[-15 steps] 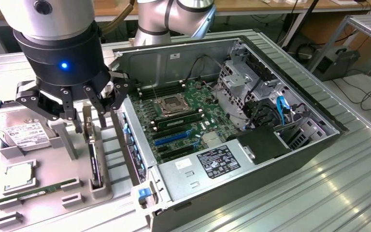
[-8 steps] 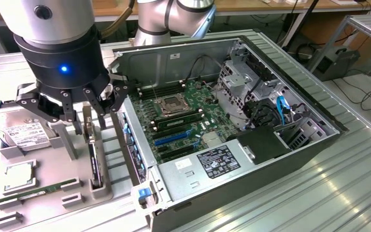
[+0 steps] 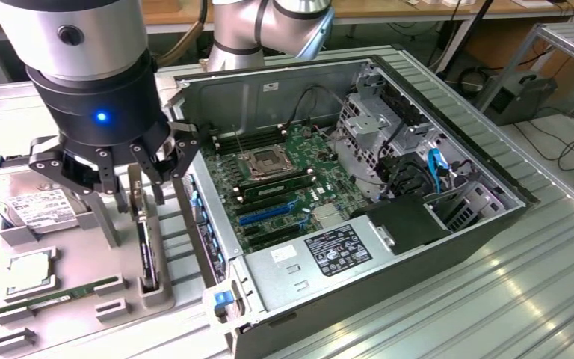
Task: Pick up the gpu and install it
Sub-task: 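Pick up the gpu and move the gpu toward the slot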
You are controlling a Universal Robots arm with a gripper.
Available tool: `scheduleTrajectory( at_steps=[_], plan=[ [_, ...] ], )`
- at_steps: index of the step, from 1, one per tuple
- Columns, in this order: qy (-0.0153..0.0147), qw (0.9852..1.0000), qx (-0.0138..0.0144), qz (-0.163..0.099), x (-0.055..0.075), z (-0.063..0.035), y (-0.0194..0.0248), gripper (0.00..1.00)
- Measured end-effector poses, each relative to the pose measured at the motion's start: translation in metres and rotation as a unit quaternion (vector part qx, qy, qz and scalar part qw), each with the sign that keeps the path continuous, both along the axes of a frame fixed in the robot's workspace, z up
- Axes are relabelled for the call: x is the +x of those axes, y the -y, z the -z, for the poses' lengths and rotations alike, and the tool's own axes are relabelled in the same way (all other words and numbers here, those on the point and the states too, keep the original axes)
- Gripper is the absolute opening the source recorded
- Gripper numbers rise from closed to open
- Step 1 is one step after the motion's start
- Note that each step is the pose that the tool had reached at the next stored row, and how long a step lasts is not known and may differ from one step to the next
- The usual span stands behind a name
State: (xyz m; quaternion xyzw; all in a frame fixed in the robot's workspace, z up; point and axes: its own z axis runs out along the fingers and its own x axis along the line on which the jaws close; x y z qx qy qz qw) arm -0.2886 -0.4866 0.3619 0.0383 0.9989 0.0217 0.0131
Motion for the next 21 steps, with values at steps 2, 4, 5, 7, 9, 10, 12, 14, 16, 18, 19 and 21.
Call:
scheduleTrajectory(
  at_steps=[2, 4, 5, 7, 9, 10, 12, 14, 16, 18, 19, 21],
  plan=[
    [0.0, 1.0, 0.0, 0.0, 0.0, 0.0013, 0.0, 0.42],
    [0.0, 1.0, 0.0, 0.0, 0.0, 0.0027, 0.0, 0.42],
    [0.0, 1.0, 0.0, 0.0, 0.0, 0.0036, 0.0, 0.42],
    [0.0, 1.0, 0.0, 0.0, 0.0, 0.005, 0.0, 0.42],
    [0.0, 1.0, 0.0, 0.0, 0.0, 0.0074, 0.0, 0.42],
    [0.0, 1.0, 0.0, 0.0, 0.0, 0.0083, 0.0, 0.42],
    [0.0, 1.0, 0.0, 0.0, 0.0, 0.0106, 0.0, 0.42],
    [0.0, 1.0, 0.0, 0.0, 0.0, 0.0124, 0.0, 0.42],
    [0.0, 1.0, 0.0, 0.0, -0.001, 0.0142, 0.0, 0.42],
    [0.0, 1.0, 0.0, 0.0, -0.001, 0.0158, -0.0001, 0.42],
    [0.0, 1.0, 0.0, 0.0, -0.001, 0.0167, -0.0001, 0.42],
    [0.0, 1.0, 0.0, 0.0, -0.001, 0.0184, -0.0002, 0.42]
  ],
)
